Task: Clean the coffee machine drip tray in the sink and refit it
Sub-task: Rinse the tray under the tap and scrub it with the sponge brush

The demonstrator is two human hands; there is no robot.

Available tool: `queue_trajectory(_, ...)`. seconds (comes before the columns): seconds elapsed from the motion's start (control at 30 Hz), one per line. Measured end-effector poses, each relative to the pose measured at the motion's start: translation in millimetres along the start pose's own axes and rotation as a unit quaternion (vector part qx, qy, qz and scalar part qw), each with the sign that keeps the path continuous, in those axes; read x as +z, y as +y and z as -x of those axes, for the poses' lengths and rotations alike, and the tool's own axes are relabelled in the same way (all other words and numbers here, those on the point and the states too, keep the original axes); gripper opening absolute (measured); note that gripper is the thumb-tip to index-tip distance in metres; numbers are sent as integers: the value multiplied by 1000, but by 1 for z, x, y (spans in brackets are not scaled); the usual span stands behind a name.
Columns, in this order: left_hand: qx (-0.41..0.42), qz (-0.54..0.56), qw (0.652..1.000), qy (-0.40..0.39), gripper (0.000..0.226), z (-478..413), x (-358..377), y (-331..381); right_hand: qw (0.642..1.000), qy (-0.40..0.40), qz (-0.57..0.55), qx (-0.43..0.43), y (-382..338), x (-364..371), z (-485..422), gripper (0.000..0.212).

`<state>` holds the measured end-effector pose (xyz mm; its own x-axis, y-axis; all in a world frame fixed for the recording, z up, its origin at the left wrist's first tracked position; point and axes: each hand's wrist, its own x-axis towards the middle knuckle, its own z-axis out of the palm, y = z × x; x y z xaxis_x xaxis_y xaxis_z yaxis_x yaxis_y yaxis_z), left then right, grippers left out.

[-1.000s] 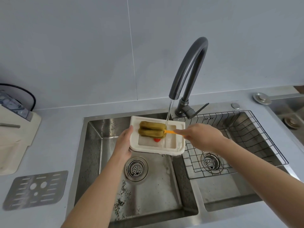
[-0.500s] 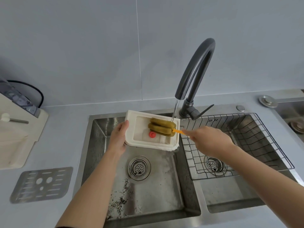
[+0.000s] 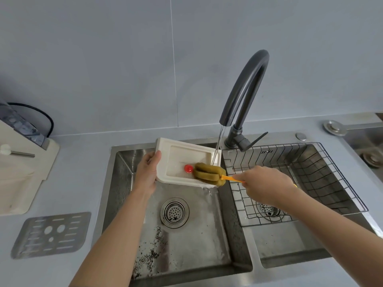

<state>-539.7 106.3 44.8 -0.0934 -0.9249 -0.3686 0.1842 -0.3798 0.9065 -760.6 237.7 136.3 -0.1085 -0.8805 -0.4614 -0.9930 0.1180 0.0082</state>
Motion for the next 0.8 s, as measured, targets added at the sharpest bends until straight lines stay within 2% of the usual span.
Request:
queue_trajectory(0.2, 8, -9, 1000, -2, 9, 2, 2, -6, 999, 20, 43, 3, 3, -13, 7, 37)
queue_trajectory(0.43, -35, 19, 999, -10, 9, -4, -8, -12, 994, 48, -90, 26, 17, -20, 20, 41)
queue_trajectory(0.57, -79, 15, 996, -42, 35, -3, 1, -19, 990, 59, -125, 36, 15, -19, 19, 41)
queue_trajectory(0.8, -112, 16, 989, -93, 37, 5, 32, -29, 988, 61, -129, 53, 18, -14, 18, 41)
